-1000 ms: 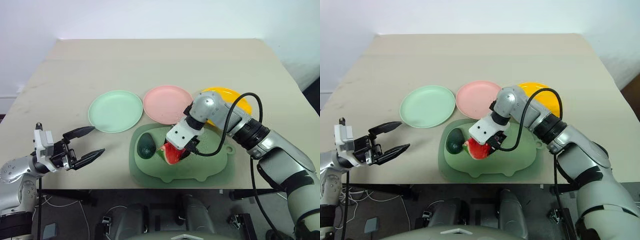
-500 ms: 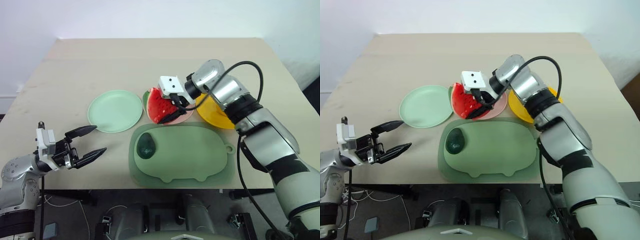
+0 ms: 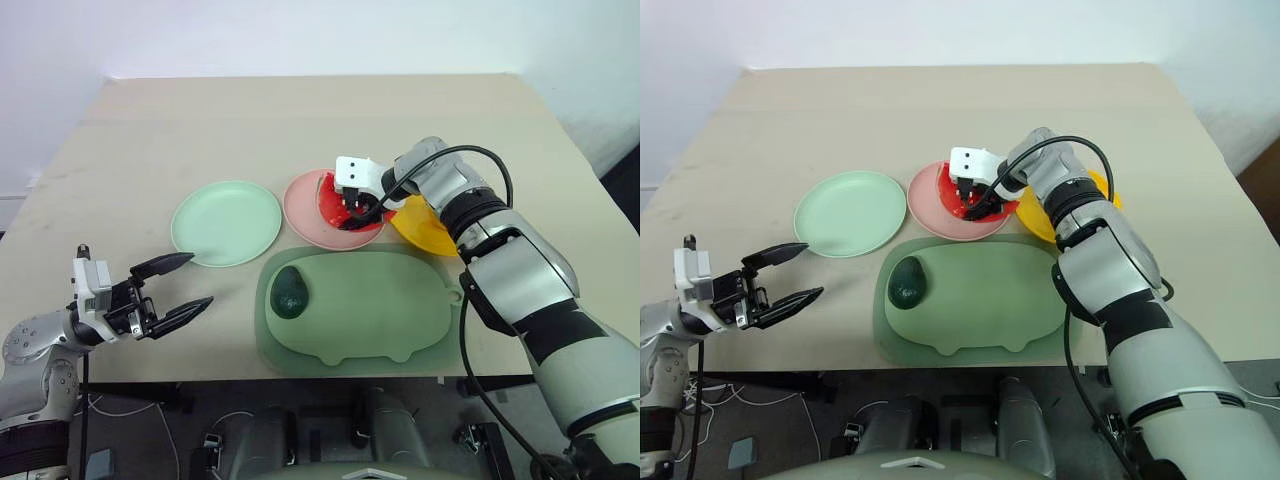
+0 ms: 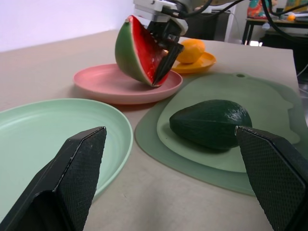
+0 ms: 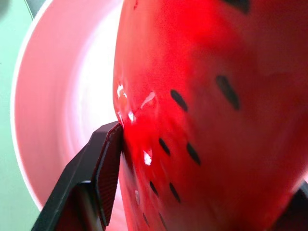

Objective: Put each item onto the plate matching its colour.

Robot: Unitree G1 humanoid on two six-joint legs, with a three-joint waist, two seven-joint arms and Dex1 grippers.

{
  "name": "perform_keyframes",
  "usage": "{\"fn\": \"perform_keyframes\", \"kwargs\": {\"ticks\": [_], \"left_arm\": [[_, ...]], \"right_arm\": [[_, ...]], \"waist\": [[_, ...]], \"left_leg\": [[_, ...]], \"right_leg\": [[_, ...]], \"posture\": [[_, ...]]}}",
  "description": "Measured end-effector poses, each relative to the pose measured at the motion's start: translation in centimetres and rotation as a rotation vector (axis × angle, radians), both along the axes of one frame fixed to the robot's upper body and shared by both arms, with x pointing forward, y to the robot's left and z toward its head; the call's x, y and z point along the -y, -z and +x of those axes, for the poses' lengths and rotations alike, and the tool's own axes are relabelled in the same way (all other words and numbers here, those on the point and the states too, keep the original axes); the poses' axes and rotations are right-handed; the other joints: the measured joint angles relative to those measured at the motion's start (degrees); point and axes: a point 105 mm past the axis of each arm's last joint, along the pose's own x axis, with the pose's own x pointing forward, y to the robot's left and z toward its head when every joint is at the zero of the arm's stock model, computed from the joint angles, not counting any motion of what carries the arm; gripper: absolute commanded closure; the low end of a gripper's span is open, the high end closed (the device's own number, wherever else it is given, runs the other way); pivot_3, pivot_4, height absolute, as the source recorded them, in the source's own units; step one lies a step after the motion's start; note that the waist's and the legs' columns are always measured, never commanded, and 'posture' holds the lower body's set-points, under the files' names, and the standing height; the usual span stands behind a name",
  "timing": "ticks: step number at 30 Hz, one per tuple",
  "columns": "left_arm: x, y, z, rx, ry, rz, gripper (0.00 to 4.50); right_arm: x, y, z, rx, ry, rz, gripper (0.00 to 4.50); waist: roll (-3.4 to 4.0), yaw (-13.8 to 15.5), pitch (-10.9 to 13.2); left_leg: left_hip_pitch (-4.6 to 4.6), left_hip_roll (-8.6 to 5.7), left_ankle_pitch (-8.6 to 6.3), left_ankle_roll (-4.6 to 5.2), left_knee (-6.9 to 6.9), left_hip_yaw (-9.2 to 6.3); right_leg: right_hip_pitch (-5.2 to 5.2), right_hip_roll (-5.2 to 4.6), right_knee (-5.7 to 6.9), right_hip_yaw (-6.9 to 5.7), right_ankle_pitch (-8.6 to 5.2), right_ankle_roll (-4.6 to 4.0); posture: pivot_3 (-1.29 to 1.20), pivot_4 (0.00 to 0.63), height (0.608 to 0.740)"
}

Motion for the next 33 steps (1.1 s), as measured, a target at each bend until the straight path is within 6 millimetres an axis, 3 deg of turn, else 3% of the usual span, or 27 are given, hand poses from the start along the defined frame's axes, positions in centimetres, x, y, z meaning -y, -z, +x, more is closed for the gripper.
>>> {"fn": "perform_keyframes", "kwargs": {"ticks": [1, 7, 13, 18, 26, 30, 33], "left_arm": [[0.0, 0.0, 0.0, -0.001, 0.003, 0.000, 0.00], [-0.4, 0.5, 0.0, -0.014, 0.006, -0.006, 0.00], [-0.5, 0.6, 0.0, -0.008, 0.014, -0.003, 0.00], [-0.5, 0.5, 0.1, 0.003, 0.020, -0.002, 0.00], [-0.3, 0.6, 0.4, 0.000, 0.041, -0.007, 0.00], [0.1, 0.6, 0.5, -0.002, 0.071, -0.007, 0.00], [0.1, 0.5, 0.7, -0.001, 0.087, -0.004, 0.00]], "right_arm": [[0.0, -0.1, 0.0, -0.003, 0.000, 0.010, 0.04], [0.3, -2.1, 0.0, -0.027, 0.015, 0.107, 0.01], [2.3, -7.3, -0.5, 0.009, -0.011, 0.249, 0.01], [4.6, -11.5, -2.9, 0.054, -0.089, 0.377, 0.01], [9.3, -9.3, -9.1, -0.074, -0.055, 0.582, 0.01], [11.6, -8.7, -11.0, -0.031, 0.008, 0.700, 0.01], [14.4, -6.0, -12.2, -0.077, 0.120, 0.677, 0.01]], "waist": [[0.00, 0.0, 0.0], [0.01, 0.2, 0.0], [0.01, 0.3, 0.0], [-0.01, 0.6, 0.0], [0.00, 0.8, 0.0], [-0.02, 0.8, 0.0], [-0.03, 1.1, 0.0]], "left_leg": [[0.00, 0.00, 0.00, 0.00, 0.00, 0.00], [-0.01, 0.00, 0.00, 0.00, 0.01, -0.02], [-0.02, 0.00, -0.01, 0.02, 0.00, -0.02], [0.02, 0.00, -0.02, 0.04, 0.00, -0.02], [0.07, 0.00, -0.09, 0.16, 0.00, -0.04], [0.14, 0.00, -0.16, 0.28, 0.00, -0.02], [0.13, -0.02, -0.17, 0.29, 0.01, -0.05]], "right_leg": [[0.01, 0.00, 0.00, 0.00, 0.00, 0.00], [0.00, 0.00, 0.00, 0.00, 0.00, 0.00], [0.01, -0.01, -0.01, -0.01, 0.00, 0.01], [0.06, -0.02, -0.06, -0.02, 0.00, 0.01], [0.08, -0.05, -0.07, -0.05, 0.01, 0.02], [0.14, -0.03, -0.08, -0.03, 0.02, 0.00], [0.18, -0.04, -0.12, -0.04, 0.02, 0.00]], "posture": [[0.00, 0.150, 0.736], [0.00, 0.150, 0.736], [0.00, 0.150, 0.736], [0.00, 0.150, 0.736], [0.00, 0.150, 0.736], [0.00, 0.150, 0.736], [0.00, 0.150, 0.736]]}}
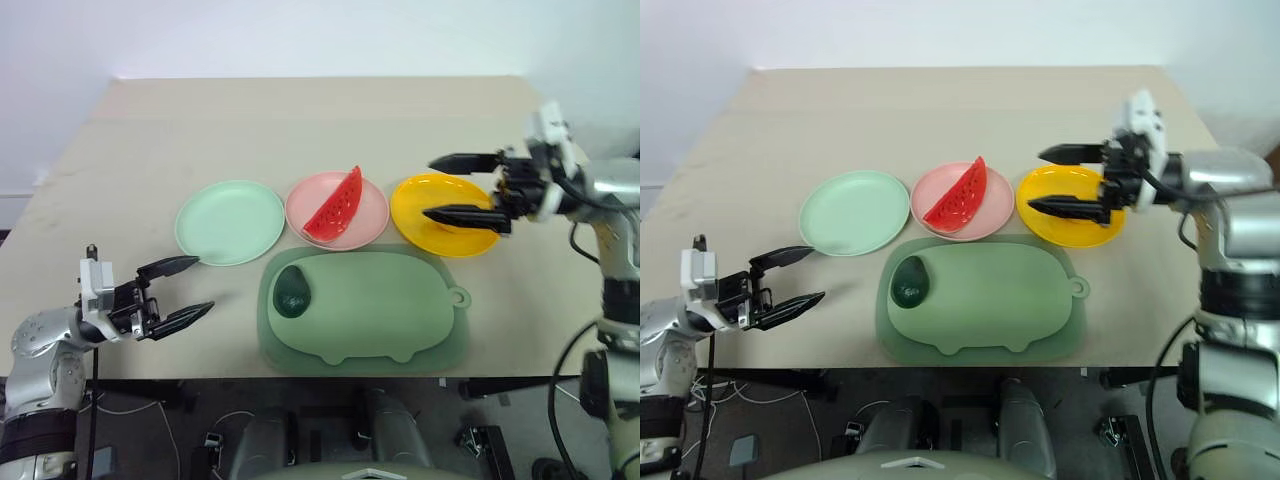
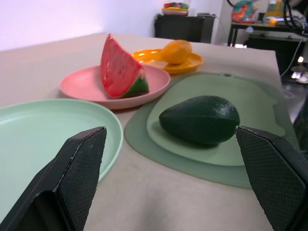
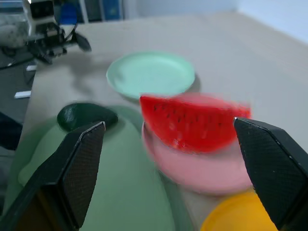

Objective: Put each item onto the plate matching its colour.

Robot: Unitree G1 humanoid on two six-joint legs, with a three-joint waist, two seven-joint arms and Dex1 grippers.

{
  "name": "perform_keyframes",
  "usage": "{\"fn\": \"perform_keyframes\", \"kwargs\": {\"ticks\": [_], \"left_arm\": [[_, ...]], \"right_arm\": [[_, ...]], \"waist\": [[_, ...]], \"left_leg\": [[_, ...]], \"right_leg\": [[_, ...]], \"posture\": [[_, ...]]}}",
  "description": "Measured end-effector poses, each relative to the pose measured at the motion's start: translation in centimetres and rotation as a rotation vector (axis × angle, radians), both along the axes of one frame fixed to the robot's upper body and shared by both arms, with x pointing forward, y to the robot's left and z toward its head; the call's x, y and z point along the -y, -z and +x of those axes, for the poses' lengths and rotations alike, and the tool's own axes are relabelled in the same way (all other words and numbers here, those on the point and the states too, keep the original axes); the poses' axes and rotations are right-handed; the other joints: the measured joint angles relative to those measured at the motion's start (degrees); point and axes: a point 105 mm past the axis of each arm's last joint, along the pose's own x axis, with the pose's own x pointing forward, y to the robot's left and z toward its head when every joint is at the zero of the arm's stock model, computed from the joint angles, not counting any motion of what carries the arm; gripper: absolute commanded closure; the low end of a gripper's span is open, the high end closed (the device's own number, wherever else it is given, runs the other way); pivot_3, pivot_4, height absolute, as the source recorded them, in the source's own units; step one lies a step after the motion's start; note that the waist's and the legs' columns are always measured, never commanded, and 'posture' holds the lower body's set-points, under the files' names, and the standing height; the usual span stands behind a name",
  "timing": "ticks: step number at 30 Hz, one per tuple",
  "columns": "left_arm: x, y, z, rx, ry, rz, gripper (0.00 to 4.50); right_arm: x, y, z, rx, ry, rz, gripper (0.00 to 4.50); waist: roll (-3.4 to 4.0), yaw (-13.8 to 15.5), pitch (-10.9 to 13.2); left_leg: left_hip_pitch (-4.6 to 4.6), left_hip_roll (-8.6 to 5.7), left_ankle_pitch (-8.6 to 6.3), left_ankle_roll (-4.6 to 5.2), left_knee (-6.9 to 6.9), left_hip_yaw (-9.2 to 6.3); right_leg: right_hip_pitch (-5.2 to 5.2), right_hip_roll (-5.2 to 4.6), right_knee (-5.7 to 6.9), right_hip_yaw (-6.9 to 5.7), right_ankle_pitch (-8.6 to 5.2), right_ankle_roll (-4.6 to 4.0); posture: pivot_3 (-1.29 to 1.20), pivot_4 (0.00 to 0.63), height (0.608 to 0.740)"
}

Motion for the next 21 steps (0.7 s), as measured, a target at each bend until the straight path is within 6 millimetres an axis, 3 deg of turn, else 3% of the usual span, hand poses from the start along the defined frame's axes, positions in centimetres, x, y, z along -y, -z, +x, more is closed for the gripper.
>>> {"fn": "perform_keyframes", "kwargs": {"ticks": [5, 15, 21], "left_arm": [[0.9, -0.8, 1.0, 0.036, 0.054, 0.012, 0.00], [6.7, -2.1, 2.6, 0.117, 0.363, 0.090, 0.00], [9.1, -1.8, 4.3, 0.107, 0.465, 0.169, 0.00]], "right_arm": [[2.3, 2.7, -1.2, -0.082, 0.101, -0.013, 0.01], [0.9, 2.6, -1.4, -0.033, 0.097, 0.043, 0.01], [0.4, 3.9, -3.4, -0.054, -0.006, -0.005, 0.01]], "waist": [[-0.03, -0.1, 0.0], [-0.05, 0.1, 0.0], [-0.08, 0.8, 0.0]], "left_leg": [[0.06, 0.02, 0.00, 0.01, 0.01, 0.02], [0.05, -0.02, 0.01, 0.00, 0.06, 0.01], [0.05, -0.08, 0.00, 0.01, 0.05, 0.01]], "right_leg": [[0.03, 0.05, 0.00, 0.03, 0.00, 0.00], [0.08, 0.12, -0.04, 0.08, 0.01, 0.00], [0.07, 0.15, -0.06, 0.08, 0.01, 0.00]], "posture": [[0.00, 0.150, 0.736], [0.00, 0.150, 0.736], [0.00, 0.150, 0.736]]}}
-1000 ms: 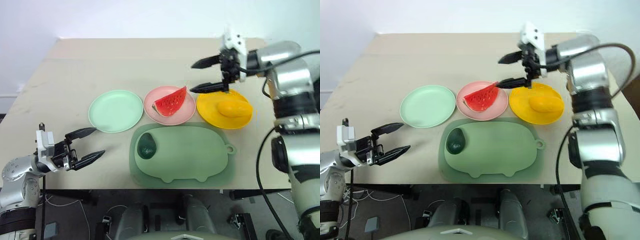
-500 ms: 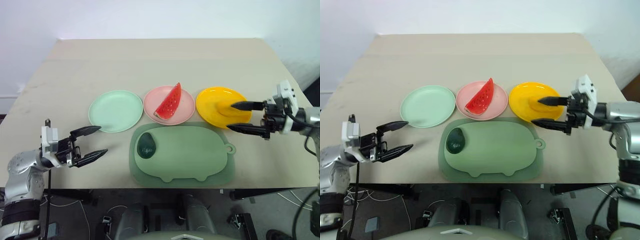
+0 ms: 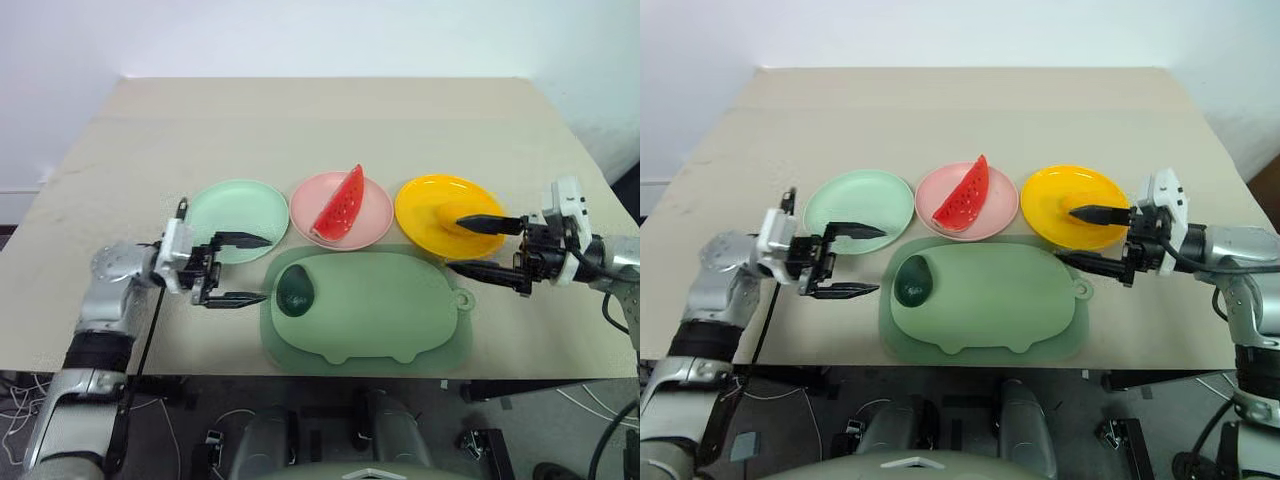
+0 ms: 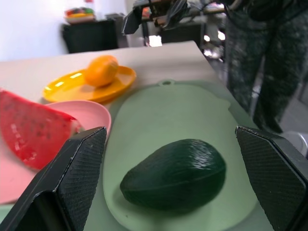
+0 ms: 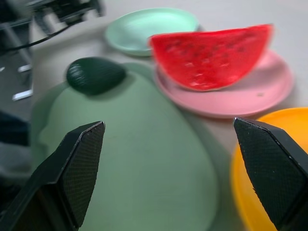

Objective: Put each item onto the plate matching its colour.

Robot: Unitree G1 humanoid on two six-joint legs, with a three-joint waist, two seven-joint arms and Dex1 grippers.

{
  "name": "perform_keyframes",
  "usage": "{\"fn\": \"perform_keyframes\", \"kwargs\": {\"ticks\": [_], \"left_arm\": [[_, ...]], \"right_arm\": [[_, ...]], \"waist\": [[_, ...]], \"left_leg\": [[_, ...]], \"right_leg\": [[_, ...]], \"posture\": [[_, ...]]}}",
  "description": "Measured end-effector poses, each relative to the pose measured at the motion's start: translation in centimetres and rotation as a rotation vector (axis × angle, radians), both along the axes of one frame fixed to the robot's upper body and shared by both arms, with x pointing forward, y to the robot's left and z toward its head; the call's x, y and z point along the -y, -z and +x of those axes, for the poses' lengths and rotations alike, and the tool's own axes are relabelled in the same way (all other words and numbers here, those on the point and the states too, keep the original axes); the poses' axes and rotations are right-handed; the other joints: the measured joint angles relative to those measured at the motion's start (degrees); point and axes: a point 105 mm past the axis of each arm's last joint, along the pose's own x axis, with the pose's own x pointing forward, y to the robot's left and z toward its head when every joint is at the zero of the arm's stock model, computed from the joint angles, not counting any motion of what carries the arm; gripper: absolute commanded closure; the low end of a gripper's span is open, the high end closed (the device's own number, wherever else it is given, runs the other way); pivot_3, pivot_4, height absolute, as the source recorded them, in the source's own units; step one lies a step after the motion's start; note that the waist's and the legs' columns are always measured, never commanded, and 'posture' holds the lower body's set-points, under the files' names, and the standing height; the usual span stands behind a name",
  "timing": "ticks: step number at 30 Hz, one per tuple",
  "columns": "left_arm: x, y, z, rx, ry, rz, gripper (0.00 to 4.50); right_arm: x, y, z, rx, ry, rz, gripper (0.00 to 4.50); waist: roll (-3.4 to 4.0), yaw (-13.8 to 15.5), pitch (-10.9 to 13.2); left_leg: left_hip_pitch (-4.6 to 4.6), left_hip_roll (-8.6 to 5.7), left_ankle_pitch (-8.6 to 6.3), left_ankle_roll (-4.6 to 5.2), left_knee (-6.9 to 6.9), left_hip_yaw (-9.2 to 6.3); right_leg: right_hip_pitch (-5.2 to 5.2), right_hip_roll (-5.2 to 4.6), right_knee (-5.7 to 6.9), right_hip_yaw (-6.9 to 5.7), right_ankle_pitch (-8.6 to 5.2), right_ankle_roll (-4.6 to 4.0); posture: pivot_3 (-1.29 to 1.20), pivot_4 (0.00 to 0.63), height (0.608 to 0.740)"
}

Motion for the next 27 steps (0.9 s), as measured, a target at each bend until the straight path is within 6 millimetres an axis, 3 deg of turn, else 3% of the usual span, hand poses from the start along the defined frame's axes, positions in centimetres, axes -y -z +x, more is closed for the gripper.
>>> {"fn": "perform_keyframes", "kwargs": {"ticks": [5, 11, 27], "left_arm": [[1.3, 0.2, 0.4, -0.012, 0.077, 0.067, 0.00], [2.2, 0.0, 0.7, -0.020, 0.156, 0.141, 0.00], [3.9, 3.2, 0.6, -0.057, 0.240, 0.231, 0.00]], "right_arm": [[-0.4, 1.1, -1.3, 0.004, -0.066, -0.039, 0.01], [-0.8, 1.6, -1.3, -0.004, -0.075, -0.047, 0.01], [-1.3, 1.6, -1.2, 0.013, -0.041, -0.047, 0.01]], "waist": [[-0.04, 0.3, 0.0], [-0.05, 0.4, 0.0], [-0.18, 0.4, 0.1]], "left_leg": [[0.01, 0.01, 0.00, 0.00, 0.03, -0.01], [-0.01, 0.00, 0.00, 0.00, 0.06, 0.00], [-0.03, -0.01, 0.00, 0.02, 0.10, -0.02]], "right_leg": [[0.00, 0.01, 0.02, 0.02, 0.00, 0.00], [0.00, 0.03, 0.00, 0.04, 0.00, 0.00], [0.01, 0.05, -0.03, 0.05, -0.01, -0.01]], "posture": [[0.00, 0.150, 0.736], [0.00, 0.150, 0.736], [0.00, 0.150, 0.736]]}}
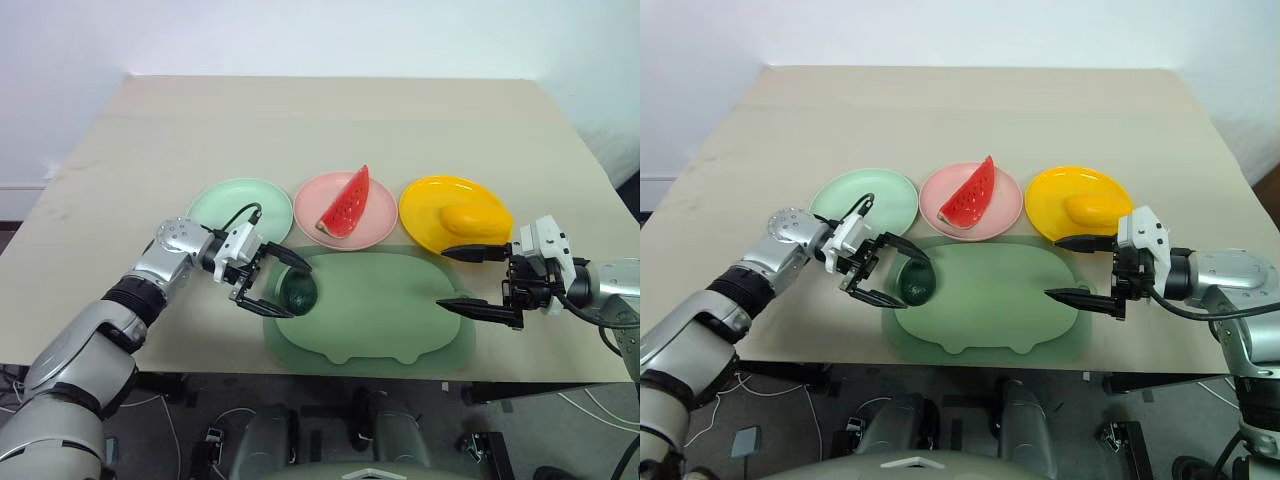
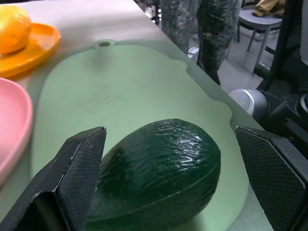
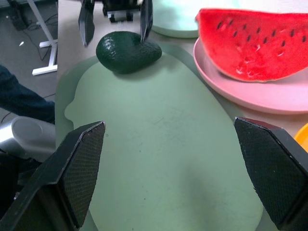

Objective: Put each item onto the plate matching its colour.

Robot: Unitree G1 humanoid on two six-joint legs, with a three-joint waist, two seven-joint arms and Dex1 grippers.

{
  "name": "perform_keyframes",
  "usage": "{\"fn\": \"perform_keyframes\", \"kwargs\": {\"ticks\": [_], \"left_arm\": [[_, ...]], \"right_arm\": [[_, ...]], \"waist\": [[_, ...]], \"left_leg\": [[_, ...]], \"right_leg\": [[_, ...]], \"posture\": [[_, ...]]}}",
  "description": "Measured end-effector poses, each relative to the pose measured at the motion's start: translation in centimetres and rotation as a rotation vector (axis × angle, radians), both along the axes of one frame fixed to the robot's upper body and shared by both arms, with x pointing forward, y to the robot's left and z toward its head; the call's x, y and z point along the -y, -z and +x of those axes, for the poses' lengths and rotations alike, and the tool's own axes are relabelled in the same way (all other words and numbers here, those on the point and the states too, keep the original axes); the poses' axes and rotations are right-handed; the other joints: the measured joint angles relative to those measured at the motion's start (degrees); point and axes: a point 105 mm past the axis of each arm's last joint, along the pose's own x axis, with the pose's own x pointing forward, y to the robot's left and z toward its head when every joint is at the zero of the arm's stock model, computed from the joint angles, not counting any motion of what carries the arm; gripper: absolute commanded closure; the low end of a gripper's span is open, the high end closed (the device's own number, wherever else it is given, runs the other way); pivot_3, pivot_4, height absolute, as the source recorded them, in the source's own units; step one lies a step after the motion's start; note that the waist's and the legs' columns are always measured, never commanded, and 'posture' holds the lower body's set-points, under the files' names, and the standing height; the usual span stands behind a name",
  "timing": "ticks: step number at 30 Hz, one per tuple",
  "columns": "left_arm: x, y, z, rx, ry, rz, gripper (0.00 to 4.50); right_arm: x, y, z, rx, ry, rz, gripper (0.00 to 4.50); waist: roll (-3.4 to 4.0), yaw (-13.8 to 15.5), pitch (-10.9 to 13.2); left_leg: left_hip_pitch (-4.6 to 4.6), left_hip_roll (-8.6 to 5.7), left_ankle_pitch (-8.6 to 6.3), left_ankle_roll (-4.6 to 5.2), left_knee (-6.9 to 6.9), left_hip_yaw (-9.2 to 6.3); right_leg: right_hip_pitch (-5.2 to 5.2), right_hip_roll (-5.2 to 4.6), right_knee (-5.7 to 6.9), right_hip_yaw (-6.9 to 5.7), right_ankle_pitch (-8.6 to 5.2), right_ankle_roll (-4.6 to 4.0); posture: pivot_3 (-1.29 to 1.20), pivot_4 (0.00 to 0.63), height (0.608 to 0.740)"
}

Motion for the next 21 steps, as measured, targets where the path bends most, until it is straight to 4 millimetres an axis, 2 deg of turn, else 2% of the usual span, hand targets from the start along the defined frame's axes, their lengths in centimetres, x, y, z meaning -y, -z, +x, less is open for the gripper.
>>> {"fn": "perform_keyframes", "kwargs": {"ticks": [21], "left_arm": [[-0.32, 1.00, -0.09, 0.071, 0.000, 0.015, 0.00]], "right_arm": [[-0.46, 0.07, 0.51, -0.006, 0.011, 0.001, 0.01]], "waist": [[-0.01, 0.0, 0.0]], "left_leg": [[0.04, 0.01, 0.00, 0.01, 0.03, 0.00]], "right_leg": [[0.05, 0.00, 0.01, 0.00, 0.00, 0.00]], "posture": [[0.00, 0.150, 0.736]]}}
